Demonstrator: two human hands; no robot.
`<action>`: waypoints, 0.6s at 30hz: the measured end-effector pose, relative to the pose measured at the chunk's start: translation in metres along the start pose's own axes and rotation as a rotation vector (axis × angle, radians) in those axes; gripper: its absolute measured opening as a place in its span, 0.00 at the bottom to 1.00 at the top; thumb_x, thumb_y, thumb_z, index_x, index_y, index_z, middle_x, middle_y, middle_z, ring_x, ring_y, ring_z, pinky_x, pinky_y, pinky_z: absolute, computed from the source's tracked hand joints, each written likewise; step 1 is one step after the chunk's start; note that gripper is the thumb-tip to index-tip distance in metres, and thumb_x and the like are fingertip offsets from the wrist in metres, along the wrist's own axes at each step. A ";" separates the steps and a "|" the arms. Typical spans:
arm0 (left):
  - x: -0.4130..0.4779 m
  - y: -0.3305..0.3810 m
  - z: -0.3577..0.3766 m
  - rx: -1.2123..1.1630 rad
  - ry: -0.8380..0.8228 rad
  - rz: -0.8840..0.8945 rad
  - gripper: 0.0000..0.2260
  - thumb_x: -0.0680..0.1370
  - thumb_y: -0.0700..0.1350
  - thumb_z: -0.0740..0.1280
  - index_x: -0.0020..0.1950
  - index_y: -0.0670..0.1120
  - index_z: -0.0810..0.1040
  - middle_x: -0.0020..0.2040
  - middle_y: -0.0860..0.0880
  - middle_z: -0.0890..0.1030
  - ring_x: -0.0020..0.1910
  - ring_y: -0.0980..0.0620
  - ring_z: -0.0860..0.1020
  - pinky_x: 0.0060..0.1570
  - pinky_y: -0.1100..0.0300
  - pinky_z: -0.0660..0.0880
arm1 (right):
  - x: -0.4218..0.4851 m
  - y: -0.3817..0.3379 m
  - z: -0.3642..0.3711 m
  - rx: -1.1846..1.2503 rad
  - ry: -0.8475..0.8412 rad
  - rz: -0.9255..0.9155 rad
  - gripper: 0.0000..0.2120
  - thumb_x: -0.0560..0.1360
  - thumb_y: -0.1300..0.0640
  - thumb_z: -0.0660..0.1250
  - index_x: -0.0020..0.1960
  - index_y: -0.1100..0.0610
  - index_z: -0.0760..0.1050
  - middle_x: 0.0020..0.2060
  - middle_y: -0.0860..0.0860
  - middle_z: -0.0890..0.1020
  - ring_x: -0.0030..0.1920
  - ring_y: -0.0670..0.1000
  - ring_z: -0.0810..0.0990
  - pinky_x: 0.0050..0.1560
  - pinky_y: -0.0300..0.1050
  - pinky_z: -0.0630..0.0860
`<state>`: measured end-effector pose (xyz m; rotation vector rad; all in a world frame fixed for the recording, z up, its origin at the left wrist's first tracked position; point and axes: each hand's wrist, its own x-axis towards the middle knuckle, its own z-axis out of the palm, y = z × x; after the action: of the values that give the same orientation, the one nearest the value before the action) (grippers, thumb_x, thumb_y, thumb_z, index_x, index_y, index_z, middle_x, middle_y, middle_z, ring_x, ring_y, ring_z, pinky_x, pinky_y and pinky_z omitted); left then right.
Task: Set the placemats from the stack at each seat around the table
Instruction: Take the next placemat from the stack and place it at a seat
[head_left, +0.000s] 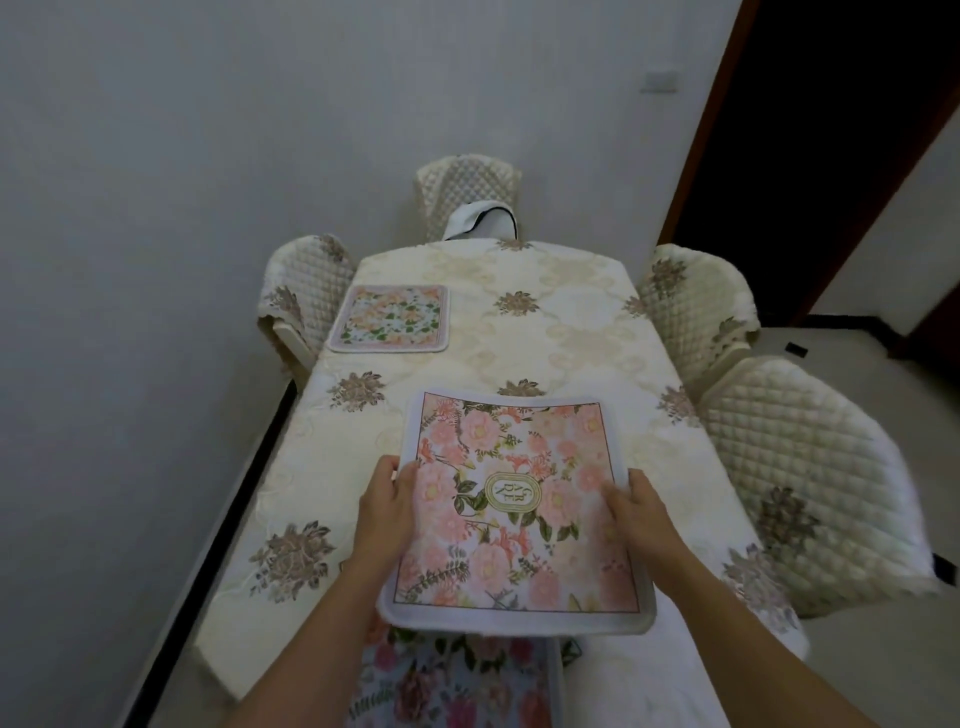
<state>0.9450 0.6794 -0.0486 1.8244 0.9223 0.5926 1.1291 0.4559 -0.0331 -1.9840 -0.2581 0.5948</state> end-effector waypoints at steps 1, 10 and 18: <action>-0.004 -0.001 -0.004 0.004 0.016 -0.013 0.12 0.84 0.50 0.56 0.48 0.43 0.70 0.34 0.44 0.71 0.31 0.49 0.69 0.33 0.54 0.66 | 0.001 0.000 0.005 -0.041 -0.002 -0.016 0.09 0.83 0.51 0.58 0.58 0.56 0.70 0.50 0.53 0.79 0.48 0.54 0.81 0.47 0.57 0.82; -0.077 -0.027 -0.072 -0.014 0.349 -0.223 0.09 0.84 0.49 0.58 0.51 0.44 0.72 0.41 0.47 0.79 0.39 0.48 0.79 0.39 0.52 0.75 | -0.010 -0.017 0.078 -0.157 -0.280 -0.181 0.10 0.84 0.51 0.56 0.57 0.57 0.69 0.47 0.52 0.77 0.46 0.50 0.78 0.42 0.47 0.74; -0.205 -0.052 -0.120 -0.081 0.762 -0.479 0.09 0.84 0.51 0.57 0.49 0.49 0.72 0.45 0.46 0.82 0.43 0.47 0.82 0.41 0.48 0.79 | -0.054 -0.027 0.161 -0.234 -0.685 -0.306 0.08 0.82 0.52 0.60 0.53 0.57 0.71 0.43 0.54 0.79 0.42 0.55 0.79 0.43 0.56 0.78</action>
<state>0.7182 0.5925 -0.0459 1.2186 1.7427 1.0134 1.0025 0.5706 -0.0532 -1.8406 -1.0695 1.0625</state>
